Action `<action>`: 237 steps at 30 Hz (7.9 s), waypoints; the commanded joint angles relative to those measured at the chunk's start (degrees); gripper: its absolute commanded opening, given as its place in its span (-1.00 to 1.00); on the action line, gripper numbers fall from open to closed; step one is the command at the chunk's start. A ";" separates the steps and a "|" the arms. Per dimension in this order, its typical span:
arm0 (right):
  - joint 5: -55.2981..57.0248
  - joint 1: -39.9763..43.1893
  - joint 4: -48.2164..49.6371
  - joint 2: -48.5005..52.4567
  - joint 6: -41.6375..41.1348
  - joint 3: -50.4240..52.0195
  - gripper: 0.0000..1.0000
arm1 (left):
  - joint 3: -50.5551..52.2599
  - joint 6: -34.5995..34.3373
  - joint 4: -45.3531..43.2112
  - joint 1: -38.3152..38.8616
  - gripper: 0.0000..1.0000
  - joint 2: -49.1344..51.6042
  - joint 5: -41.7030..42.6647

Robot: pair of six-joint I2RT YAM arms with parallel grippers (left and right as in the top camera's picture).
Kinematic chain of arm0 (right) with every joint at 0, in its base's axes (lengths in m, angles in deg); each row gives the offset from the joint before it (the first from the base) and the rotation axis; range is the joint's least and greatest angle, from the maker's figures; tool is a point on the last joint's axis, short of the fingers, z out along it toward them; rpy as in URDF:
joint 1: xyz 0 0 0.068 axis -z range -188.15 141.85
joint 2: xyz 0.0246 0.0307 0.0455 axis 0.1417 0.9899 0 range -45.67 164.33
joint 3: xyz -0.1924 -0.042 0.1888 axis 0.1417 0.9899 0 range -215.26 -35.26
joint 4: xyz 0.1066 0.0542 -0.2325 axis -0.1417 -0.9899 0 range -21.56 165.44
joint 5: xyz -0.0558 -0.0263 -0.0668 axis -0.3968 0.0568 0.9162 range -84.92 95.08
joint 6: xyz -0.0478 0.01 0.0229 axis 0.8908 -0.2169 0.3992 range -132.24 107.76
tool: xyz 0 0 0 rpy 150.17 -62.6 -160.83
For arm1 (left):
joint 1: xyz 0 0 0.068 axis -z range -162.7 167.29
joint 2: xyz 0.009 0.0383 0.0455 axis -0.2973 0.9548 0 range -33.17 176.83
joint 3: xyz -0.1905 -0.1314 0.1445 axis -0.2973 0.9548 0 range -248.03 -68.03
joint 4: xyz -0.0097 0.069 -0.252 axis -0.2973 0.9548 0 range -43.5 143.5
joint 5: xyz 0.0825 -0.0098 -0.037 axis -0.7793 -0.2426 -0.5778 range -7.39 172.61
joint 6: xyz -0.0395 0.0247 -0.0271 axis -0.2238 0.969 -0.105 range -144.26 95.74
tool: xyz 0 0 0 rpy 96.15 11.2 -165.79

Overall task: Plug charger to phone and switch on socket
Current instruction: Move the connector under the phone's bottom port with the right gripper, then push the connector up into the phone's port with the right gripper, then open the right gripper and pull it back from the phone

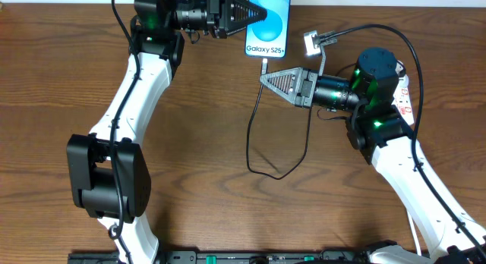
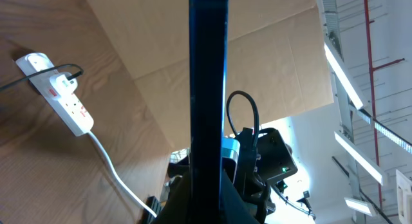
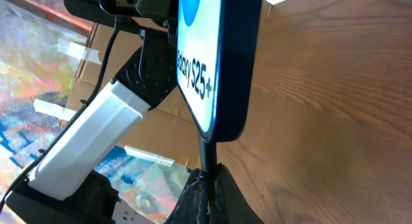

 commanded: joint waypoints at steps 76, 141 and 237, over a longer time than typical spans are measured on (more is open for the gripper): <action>-1.81 0.63 0.11 -0.09 0.09 -0.76 -0.98 | -0.61 3.96 -0.63 0.04 -0.86 -1.49 0.66; 0.92 0.04 1.20 -0.09 -1.42 -0.76 -0.98 | -0.61 3.30 -0.42 0.09 -0.85 -1.49 1.79; 1.66 3.06 -5.97 -0.09 1.75 -0.76 0.29 | -0.57 6.93 5.90 -1.92 -0.86 1.22 -1.31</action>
